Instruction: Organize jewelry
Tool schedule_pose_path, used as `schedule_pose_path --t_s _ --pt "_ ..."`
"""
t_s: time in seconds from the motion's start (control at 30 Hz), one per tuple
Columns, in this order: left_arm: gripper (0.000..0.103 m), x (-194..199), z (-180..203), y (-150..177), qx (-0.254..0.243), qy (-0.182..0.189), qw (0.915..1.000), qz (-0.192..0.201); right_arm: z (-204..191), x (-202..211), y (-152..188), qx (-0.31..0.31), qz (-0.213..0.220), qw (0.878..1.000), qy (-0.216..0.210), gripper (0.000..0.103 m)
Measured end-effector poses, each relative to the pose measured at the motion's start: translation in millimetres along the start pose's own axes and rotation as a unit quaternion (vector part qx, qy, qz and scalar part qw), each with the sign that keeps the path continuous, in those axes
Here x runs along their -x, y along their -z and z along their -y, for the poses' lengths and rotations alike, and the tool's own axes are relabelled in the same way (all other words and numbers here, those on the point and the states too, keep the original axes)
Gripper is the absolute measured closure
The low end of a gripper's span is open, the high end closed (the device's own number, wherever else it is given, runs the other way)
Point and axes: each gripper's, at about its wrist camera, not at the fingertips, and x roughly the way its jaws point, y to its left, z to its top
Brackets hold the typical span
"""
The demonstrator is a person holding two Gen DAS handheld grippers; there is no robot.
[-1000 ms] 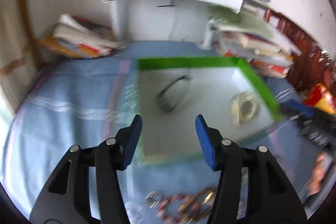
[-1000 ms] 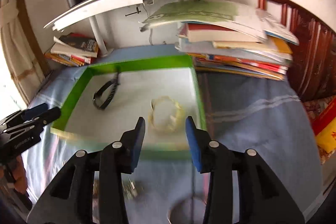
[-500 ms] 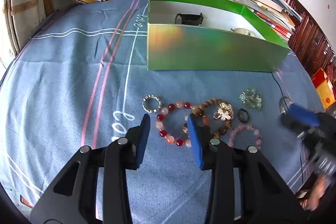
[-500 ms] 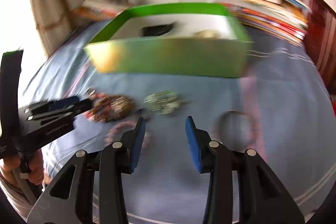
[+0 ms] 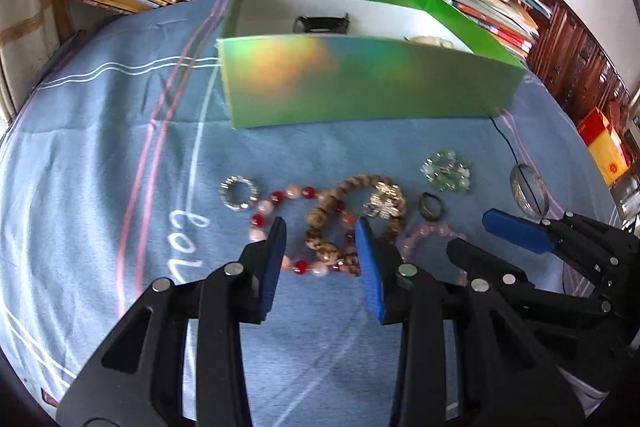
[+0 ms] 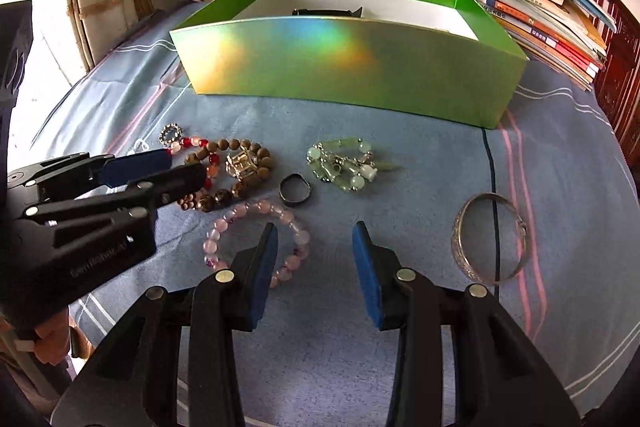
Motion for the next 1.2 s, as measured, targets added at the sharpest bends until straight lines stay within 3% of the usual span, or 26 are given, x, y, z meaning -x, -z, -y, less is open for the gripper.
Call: schedule_pose_path --t_s 0.2,0.4,0.5,0.83,1.03,1.2 --pt "0.091 -3.0 5.8 2.9 -0.003 0.008 1.0000 -0.004 -2.5 -0.8 0.3 0.005 0.003 1.000 0.006 0.064" --pt "0.092 2.9 5.5 6.5 0.000 0.007 1.0000 0.007 -4.5 -0.7 1.6 0.011 0.010 1.000 0.013 0.064" --pt "0.092 15.9 2.1 5.5 0.007 0.009 0.9997 0.023 -1.9 0.1 2.6 0.005 0.012 1.000 0.013 0.068" --pt "0.092 54.2 -10.4 4.6 0.022 0.010 0.9982 0.055 13.8 5.6 -0.3 -0.034 0.015 0.999 0.009 0.068" --pt "0.092 45.6 -15.1 9.1 0.027 0.012 0.9987 0.042 30.0 10.6 -20.2 -0.059 0.044 0.997 0.039 0.068" --pt "0.092 32.0 -25.2 11.4 0.042 0.007 0.9988 0.025 39.3 -16.9 -36.8 -0.058 0.020 0.996 0.059 0.068"
